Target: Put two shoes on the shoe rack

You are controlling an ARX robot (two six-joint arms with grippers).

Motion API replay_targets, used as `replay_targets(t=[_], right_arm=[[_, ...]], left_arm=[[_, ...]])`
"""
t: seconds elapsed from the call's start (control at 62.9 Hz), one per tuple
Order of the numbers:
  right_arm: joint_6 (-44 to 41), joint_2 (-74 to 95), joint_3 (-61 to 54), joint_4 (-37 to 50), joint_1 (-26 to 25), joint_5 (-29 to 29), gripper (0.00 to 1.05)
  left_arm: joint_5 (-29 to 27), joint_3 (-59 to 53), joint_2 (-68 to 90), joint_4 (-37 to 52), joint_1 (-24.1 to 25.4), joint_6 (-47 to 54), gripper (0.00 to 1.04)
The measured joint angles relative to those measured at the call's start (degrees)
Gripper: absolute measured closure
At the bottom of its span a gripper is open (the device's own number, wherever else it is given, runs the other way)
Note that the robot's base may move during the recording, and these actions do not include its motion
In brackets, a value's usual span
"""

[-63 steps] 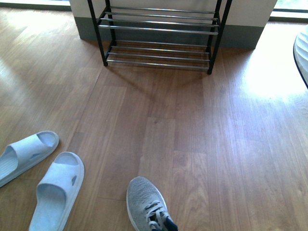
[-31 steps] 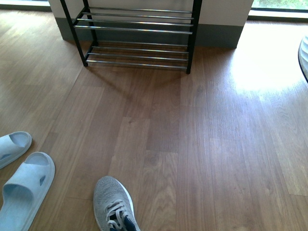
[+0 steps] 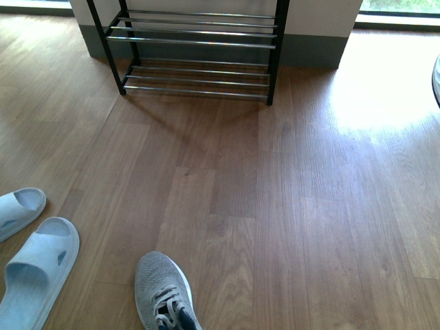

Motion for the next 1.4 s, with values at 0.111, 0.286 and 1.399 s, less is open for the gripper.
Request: replay_targets(t=[0.111, 0.286, 1.399], right_arm=[[0.0, 0.0, 0.0, 0.0, 0.0, 0.0, 1.03], [0.0, 0.0, 0.0, 0.0, 0.0, -0.02, 1.03], [0.0, 0.0, 0.0, 0.0, 0.0, 0.0, 1.03]], left_arm=[[5.42, 6.84, 17.07, 0.42, 0.02, 4.9, 0.09], [10.91, 14.49, 29.27, -0.37, -2.05, 10.78, 0.09], [23.32, 30.16, 47.82, -6.25, -2.03, 33.92, 0.09]])
